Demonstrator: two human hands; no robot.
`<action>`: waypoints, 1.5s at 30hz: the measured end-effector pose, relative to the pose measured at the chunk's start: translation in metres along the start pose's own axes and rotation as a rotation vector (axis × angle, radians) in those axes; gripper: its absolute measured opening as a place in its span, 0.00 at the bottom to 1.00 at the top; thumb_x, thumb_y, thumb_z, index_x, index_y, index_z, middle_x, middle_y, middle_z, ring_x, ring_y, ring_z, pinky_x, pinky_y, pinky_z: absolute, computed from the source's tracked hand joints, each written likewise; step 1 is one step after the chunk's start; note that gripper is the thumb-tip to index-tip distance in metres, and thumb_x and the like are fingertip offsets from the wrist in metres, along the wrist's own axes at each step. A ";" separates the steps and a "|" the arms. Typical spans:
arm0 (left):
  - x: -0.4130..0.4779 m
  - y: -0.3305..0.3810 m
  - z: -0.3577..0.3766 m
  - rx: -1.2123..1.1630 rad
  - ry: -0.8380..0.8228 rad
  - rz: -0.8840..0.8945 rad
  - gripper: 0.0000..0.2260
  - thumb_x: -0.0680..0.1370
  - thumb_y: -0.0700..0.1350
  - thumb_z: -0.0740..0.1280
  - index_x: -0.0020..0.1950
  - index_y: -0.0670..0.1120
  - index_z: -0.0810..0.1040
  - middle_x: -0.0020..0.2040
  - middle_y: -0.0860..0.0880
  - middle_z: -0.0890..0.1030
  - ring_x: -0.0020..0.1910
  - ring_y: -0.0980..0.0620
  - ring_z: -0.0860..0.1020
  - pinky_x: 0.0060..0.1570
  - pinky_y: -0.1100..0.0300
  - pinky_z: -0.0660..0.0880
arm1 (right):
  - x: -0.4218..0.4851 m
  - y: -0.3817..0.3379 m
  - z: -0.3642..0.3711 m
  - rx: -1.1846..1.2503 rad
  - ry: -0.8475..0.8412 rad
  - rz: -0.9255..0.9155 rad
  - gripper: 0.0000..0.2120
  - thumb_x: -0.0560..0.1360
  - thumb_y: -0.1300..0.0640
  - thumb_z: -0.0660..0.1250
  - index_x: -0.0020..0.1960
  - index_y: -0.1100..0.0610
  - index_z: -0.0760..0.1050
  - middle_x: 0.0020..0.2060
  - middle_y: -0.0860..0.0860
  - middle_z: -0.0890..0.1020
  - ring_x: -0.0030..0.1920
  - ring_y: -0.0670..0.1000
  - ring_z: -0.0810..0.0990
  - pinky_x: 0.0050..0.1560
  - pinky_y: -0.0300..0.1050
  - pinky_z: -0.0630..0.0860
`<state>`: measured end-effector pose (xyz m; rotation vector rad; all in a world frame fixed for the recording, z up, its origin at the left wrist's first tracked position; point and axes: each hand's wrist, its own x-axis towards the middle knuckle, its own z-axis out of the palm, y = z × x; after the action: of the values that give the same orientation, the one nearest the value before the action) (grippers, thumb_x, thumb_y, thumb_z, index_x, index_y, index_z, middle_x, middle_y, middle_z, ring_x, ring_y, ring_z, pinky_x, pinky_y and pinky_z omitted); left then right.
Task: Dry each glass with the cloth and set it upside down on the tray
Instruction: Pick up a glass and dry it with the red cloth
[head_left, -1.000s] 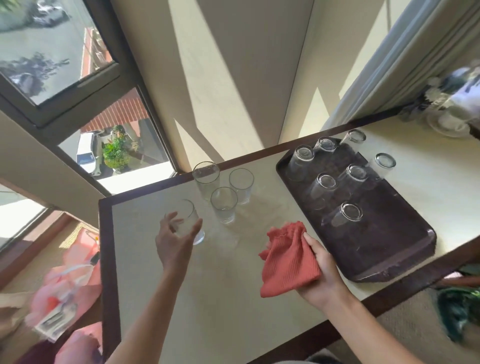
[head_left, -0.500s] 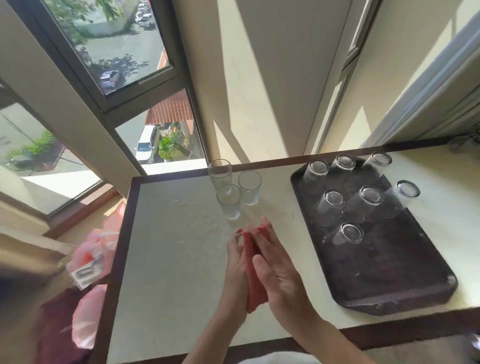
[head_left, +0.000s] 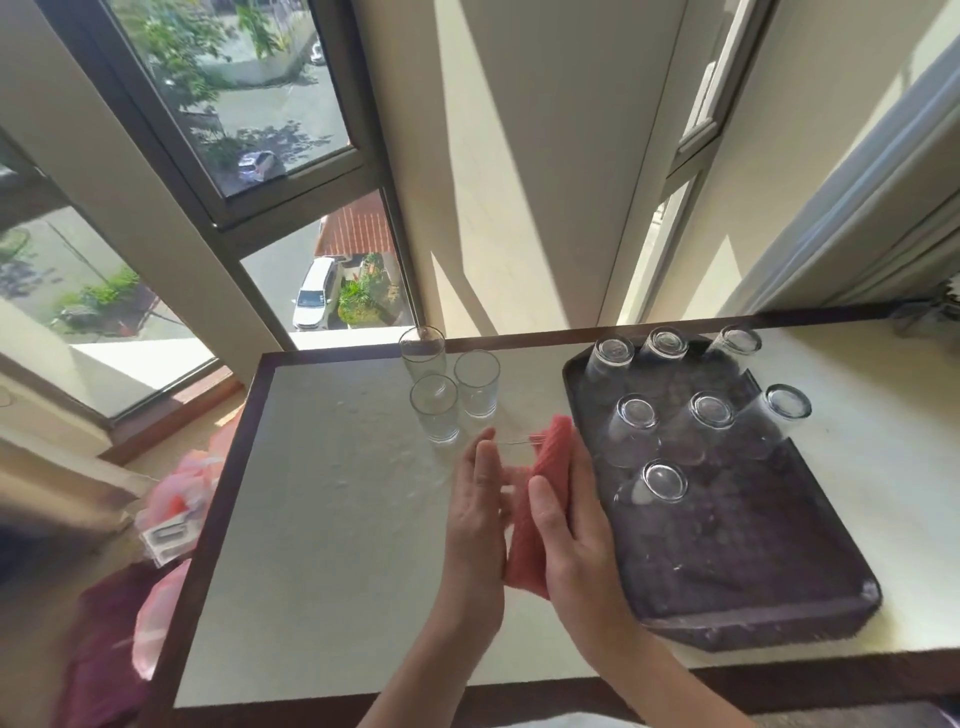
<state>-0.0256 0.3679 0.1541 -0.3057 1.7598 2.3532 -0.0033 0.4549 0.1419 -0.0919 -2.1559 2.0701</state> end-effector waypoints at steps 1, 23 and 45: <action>-0.003 0.000 0.004 0.020 -0.011 0.000 0.20 0.77 0.64 0.61 0.62 0.54 0.75 0.45 0.50 0.86 0.47 0.50 0.85 0.48 0.51 0.82 | 0.009 -0.003 -0.004 0.118 0.007 0.064 0.27 0.76 0.40 0.59 0.72 0.52 0.69 0.58 0.46 0.83 0.55 0.44 0.83 0.53 0.39 0.78; 0.007 0.012 -0.006 0.114 -0.045 0.000 0.25 0.69 0.60 0.72 0.58 0.43 0.79 0.47 0.46 0.84 0.48 0.50 0.83 0.48 0.57 0.78 | 0.010 -0.001 0.013 0.259 -0.007 0.201 0.20 0.79 0.46 0.57 0.66 0.54 0.73 0.53 0.51 0.84 0.57 0.52 0.83 0.55 0.46 0.78; 0.042 0.011 -0.022 0.704 -0.173 0.624 0.33 0.60 0.52 0.81 0.64 0.56 0.77 0.49 0.54 0.83 0.47 0.58 0.83 0.46 0.64 0.80 | 0.019 0.011 -0.018 0.845 0.051 0.827 0.23 0.77 0.48 0.56 0.49 0.62 0.84 0.47 0.63 0.83 0.42 0.61 0.81 0.49 0.55 0.73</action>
<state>-0.0682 0.3445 0.1466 0.6061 2.6941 1.7764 -0.0200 0.4762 0.1324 -1.0375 -1.0945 3.1550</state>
